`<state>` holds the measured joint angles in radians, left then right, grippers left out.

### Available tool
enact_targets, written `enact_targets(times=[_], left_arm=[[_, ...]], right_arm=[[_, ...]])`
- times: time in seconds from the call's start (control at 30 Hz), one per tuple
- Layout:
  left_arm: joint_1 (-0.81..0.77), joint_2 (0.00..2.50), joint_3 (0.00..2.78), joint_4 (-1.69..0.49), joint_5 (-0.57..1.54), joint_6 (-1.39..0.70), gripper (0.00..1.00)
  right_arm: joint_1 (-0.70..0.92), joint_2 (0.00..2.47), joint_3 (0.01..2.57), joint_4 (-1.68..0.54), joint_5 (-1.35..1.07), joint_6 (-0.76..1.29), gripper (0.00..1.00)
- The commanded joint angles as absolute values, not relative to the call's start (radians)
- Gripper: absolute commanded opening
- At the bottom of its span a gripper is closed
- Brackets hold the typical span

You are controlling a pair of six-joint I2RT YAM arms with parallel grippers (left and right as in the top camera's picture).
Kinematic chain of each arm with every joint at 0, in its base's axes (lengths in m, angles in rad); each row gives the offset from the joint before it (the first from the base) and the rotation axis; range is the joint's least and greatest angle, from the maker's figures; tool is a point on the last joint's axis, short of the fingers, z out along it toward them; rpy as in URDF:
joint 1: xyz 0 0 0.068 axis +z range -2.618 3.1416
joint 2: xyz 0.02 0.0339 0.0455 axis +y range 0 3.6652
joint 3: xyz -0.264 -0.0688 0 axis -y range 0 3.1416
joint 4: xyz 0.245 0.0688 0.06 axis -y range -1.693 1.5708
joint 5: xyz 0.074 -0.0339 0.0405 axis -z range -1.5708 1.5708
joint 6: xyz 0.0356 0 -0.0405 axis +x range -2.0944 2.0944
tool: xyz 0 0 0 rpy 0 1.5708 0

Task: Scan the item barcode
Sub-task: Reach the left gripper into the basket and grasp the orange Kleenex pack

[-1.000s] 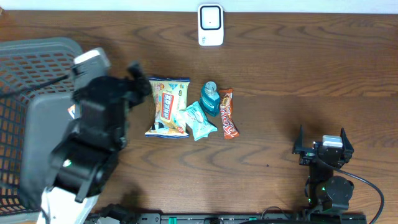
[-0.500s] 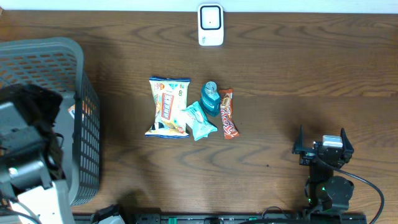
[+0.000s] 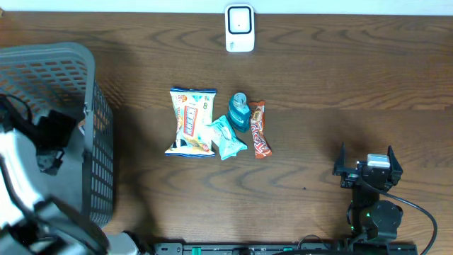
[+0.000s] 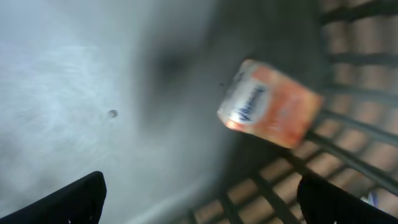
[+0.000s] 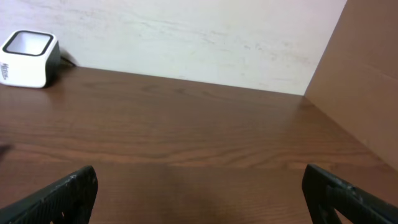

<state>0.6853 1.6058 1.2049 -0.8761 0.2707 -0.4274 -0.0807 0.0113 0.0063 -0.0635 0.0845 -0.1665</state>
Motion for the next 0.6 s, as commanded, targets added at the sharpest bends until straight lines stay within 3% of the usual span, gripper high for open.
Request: enact_targets(times=[0.0, 0.57], left_arm=[[0.688, 1.683, 1.210, -0.858, 0.306, -0.312, 0.98], [0.574, 1.751, 1.210, -0.733, 0.285, -0.218, 0.98]], right_arm=[[-0.084, 0.007, 0.006, -0.067, 0.092, -0.173, 0.99], [-0.084, 0.007, 0.006, -0.067, 0.092, -0.173, 0.99]])
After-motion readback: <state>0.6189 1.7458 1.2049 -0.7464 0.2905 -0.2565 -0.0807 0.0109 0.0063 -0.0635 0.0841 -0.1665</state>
